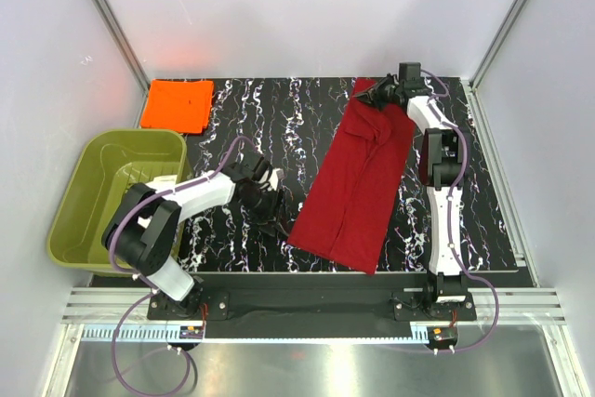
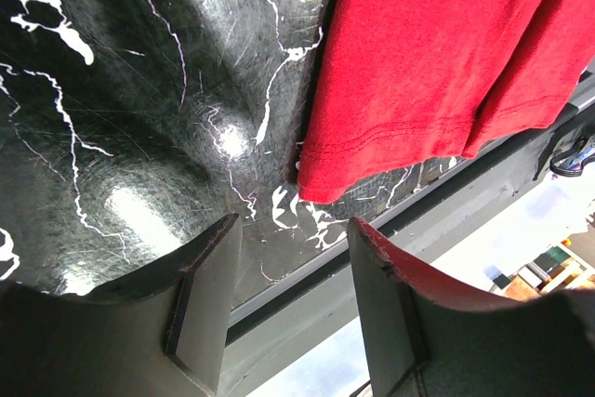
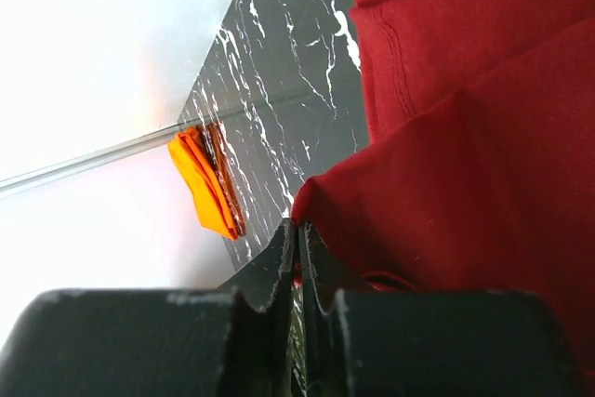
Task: Fold and stack the t-shirts
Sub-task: Fold the tshirt
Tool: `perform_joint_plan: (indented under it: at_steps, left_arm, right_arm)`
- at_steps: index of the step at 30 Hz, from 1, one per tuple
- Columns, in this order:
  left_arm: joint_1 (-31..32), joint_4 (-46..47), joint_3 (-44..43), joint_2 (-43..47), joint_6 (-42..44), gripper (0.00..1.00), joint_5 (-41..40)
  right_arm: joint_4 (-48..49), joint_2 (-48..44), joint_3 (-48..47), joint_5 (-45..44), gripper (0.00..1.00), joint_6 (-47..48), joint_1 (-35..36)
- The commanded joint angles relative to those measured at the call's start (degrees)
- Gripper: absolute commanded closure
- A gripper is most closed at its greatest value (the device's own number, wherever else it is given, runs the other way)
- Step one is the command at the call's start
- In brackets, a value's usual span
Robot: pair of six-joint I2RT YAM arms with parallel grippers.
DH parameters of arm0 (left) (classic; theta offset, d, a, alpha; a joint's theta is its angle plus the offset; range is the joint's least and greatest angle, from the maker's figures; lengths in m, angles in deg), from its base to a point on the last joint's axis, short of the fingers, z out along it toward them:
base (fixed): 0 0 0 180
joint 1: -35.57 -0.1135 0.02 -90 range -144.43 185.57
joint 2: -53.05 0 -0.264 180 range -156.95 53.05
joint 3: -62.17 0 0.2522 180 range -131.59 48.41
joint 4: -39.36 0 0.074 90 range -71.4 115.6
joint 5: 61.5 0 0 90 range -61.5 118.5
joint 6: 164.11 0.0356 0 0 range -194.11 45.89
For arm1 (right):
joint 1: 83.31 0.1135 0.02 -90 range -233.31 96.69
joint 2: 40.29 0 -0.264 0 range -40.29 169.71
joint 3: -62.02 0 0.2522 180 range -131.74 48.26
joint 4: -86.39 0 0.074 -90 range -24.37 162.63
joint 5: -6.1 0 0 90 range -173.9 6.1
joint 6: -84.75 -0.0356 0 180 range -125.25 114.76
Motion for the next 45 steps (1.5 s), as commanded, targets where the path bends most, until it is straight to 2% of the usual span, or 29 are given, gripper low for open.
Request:
perform_joint_plan:
  at_steps: [1,3,4,6,7,9,11,14,15,18,21,23,24,26,28,31,35,37,38,40,41,43,45]
  left_arm:
    - [-0.28,1.36,-0.14,-1.02,0.31,0.46,1.77]
    - [-0.28,1.1,-0.67,-1.37,0.66,0.46,1.77]
    - [-0.28,0.92,-0.76,-1.46,0.22,0.46,1.68]
    - [-0.28,0.74,-0.93,-1.46,0.83,0.46,1.77]
    - [-0.28,0.74,-0.93,-1.46,0.92,0.46,1.85]
    - [-0.28,0.48,-0.85,-1.28,1.1,0.46,1.77]
    - [-0.37,0.22,-0.67,-0.93,1.27,0.46,1.42]
    - [-0.37,-0.13,-0.58,-0.14,1.54,0.46,1.24]
    - [-0.37,-0.22,-0.58,0.12,1.63,0.46,1.24]
    - [-0.46,-0.66,-0.93,0.38,1.98,0.46,1.24]
    - [-0.64,-1.1,-1.55,0.39,2.68,0.46,1.59]
    - [-0.64,-1.63,-2.07,0.3,3.21,0.46,1.59]
    - [-0.64,-1.89,-2.16,0.3,3.47,0.46,1.77]
    - [-0.72,-2.24,-2.17,0.3,4.0,0.46,1.77]
    - [-0.72,-2.33,-1.99,0.21,4.17,0.46,2.12]
    - [-0.72,-2.68,-1.9,0.12,4.79,0.46,2.47]
    - [-0.81,-3.12,-2.34,0.03,5.4,0.46,2.73]
    - [-0.9,-3.56,-2.43,0.12,5.67,0.46,2.73]
    - [-0.99,-3.65,-2.52,0.21,6.02,0.46,2.73]
    - [-1.07,-3.74,-2.25,0.38,6.28,0.46,2.73]
    - [-1.16,-3.91,-2.17,0.3,6.37,0.46,2.82]
    - [-1.43,-3.91,-2.08,0.21,6.55,0.46,3.0]
    - [-1.51,-3.91,-2.16,0.12,6.64,0.46,3.17]
  right_arm:
    - [3.39,-0.09,-2.43,2.46,0.89,-3.39,0.81]
    - [3.74,0.26,-2.69,2.64,0.81,-4.18,0.9]
    - [4.09,0.44,-2.78,3.25,0.7,-4.62,0.9]
    - [3.75,1.23,-4.71,4.4,0.67,-4.63,1.08]
    - [2.61,1.41,-5.85,5.62,0.62,-4.02,1.08]
    - [-5.54,1.15,-9.98,4.59,0.55,2.37,0.73]
    - [-14.86,-1.73,-10.78,2.04,0.41,11.78,0.03]
    - [-19.89,-7.79,-5.19,-2.62,0.27,21.54,-0.68]
    - [-20.85,-9.21,-3.68,-3.59,0.26,23.3,-1.37]
    - [-22.71,-14.14,3.61,-6.14,0.27,26.92,-4.44]
    - [-19.21,-18.27,12.4,-5.27,0.3,27.45,-7.26]
    - [-17.18,-19.42,15.48,-3.69,0.35,28.15,-8.23]
    - [-17.17,-19.42,15.85,-2.9,0.47,28.68,-8.5]
    - [-17.52,-19.6,16.11,-2.81,0.52,30.78,-8.68]
    - [-17.0,-19.25,16.55,-2.54,0.52,31.41,-8.85]
    - [-17.0,-17.41,16.12,-0.79,0.44,30.53,-9.2]
    - [-14.72,-16.09,17.34,-0.26,0.42,29.04,-9.38]
    - [-13.75,-15.12,17.43,-0.08,0.45,28.42,-9.38]
    - [-13.14,-15.03,17.61,0.01,0.52,28.07,-9.38]
    - [-11.64,-14.68,17.61,0.27,0.59,27.37,-9.47]
    - [-11.46,-14.5,17.61,0.01,0.67,27.19,-9.47]
    - [-11.55,-13.89,17.35,-0.26,0.7,26.66,-9.64]
    - [-11.9,-13.54,17.35,-0.6,0.67,26.49,-9.82]
